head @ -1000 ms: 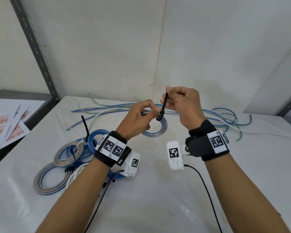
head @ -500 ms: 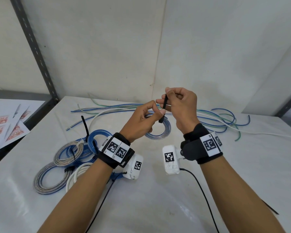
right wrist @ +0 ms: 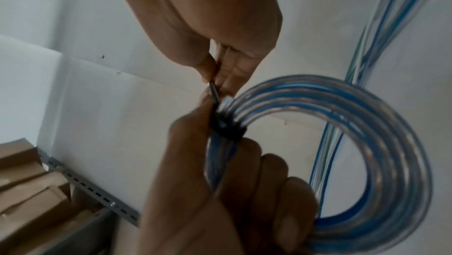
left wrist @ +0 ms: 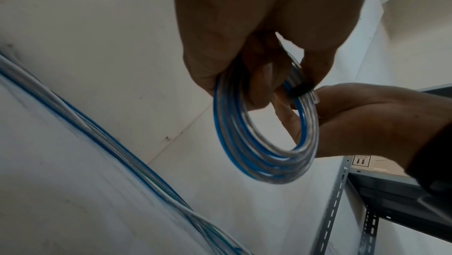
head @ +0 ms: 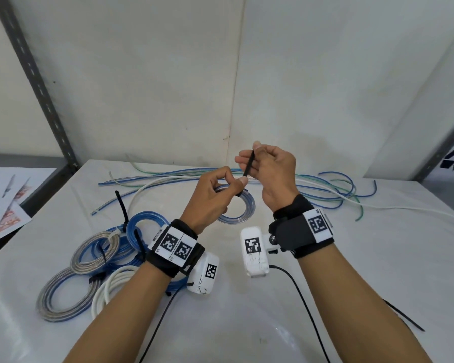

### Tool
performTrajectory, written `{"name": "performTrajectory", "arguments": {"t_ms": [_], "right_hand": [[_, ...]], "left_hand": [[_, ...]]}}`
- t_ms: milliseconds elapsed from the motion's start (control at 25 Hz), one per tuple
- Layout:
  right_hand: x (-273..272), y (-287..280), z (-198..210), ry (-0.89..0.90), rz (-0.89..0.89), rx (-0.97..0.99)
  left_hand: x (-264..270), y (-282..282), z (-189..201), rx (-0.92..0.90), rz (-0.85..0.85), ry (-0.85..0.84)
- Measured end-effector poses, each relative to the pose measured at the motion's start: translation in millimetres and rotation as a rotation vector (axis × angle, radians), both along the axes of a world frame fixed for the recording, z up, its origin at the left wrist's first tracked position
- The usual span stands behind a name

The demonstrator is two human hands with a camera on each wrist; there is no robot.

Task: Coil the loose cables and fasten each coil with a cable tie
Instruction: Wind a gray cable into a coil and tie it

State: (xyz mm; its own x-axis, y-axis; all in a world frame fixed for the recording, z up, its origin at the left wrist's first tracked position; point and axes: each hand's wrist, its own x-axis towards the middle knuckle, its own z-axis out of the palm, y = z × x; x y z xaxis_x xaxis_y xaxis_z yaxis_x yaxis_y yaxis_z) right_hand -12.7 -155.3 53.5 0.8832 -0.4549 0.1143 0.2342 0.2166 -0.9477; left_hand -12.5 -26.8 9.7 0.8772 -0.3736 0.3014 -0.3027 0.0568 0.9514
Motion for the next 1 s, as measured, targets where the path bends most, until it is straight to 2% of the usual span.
{"name": "performTrajectory", "arguments": {"t_ms": [360,760,920,1000], "right_hand": [[-13,-3,0,0.028,0.012,0.196],[-23,-16,1,0.005,0.020,0.225],[-28,-19,0,0.005,0.048,0.185],[-29,-18,5,0.000,0.074,0.105]], "left_hand": [[1,-5,-6,0.088,-0.028,0.001],[-5,-11,-5,0.133,-0.112,-0.059],[-13,-12,-4,0.160,-0.110,-0.066],[-17,-9,1,0.204,-0.101,-0.087]]}}
